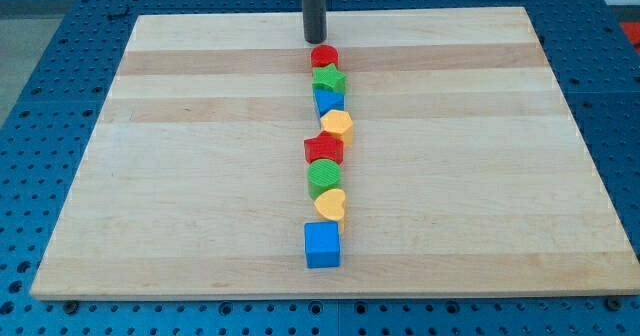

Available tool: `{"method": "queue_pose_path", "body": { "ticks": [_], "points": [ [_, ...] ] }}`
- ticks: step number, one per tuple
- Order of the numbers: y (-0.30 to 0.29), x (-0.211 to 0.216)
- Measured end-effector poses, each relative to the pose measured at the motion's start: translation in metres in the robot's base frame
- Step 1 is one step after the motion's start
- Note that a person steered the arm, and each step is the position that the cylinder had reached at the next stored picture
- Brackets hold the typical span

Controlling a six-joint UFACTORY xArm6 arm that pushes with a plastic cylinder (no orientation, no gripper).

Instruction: Push green star towards bottom left

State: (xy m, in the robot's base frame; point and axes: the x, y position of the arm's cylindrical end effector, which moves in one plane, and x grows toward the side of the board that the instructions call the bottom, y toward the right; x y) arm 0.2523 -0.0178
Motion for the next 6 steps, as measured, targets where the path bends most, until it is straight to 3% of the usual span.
{"method": "queue_pose_path", "body": {
  "ticks": [3,4,6],
  "points": [
    [0.049,0.021],
    [0.066,0.054],
    [0.054,0.062]
  ]
}}
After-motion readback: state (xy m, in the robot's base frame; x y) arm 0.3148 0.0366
